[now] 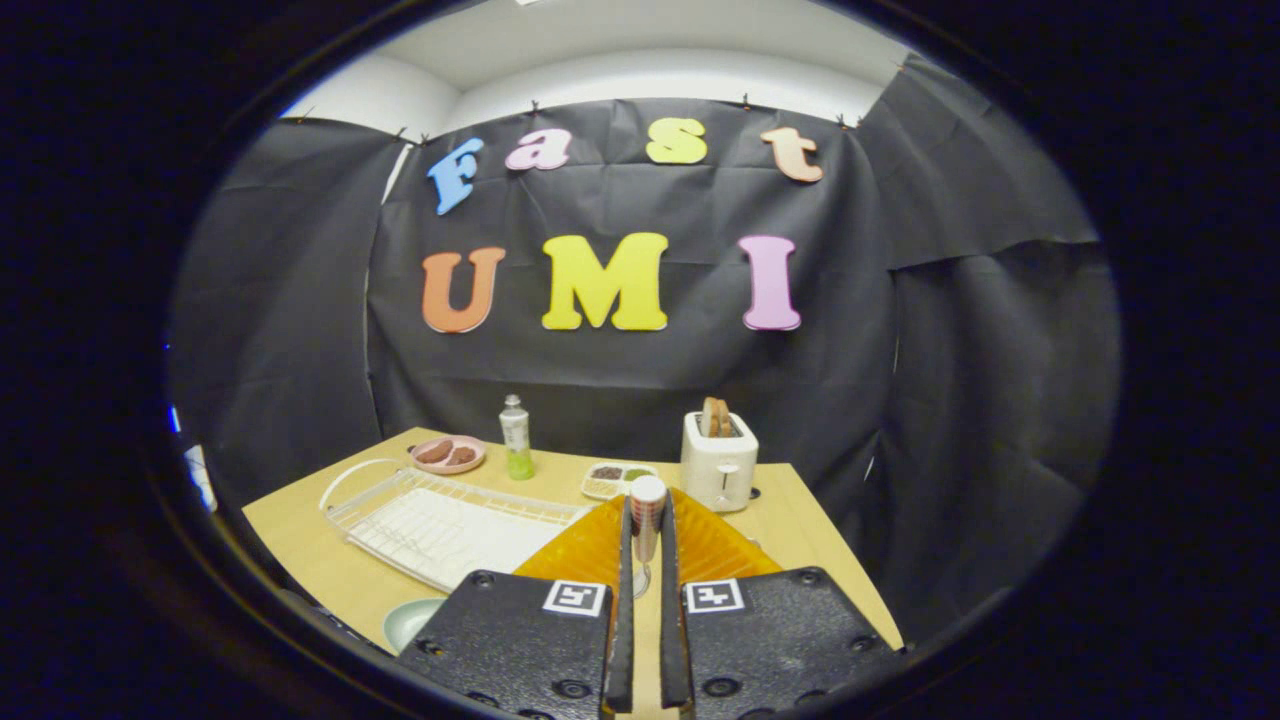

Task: Take the plate from the dish rack, then take the spoon from the basket and place it into the plate.

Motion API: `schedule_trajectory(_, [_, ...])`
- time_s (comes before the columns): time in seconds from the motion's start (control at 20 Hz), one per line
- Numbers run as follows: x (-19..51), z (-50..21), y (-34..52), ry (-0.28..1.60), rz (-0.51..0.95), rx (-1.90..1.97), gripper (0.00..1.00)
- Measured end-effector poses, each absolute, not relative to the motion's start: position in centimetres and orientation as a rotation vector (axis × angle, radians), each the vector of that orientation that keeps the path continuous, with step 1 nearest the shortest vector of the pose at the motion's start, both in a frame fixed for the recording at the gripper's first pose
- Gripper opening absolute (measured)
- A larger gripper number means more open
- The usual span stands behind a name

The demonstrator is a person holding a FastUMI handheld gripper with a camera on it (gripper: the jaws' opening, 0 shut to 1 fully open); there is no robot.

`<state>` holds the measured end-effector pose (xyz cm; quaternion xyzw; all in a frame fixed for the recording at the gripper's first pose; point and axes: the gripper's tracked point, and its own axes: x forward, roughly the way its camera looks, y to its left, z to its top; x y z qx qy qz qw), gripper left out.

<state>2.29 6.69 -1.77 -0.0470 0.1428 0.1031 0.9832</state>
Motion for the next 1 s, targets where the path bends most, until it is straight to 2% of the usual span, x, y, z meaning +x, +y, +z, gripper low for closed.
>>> schedule_trajectory(0.5, [-4.3,-10.3,20.3,0.454,0.359,-0.209,0.16])
schedule_trajectory(1.0, [-5.0,-15.6,23.6,0.531,0.375,-0.161,0.17])
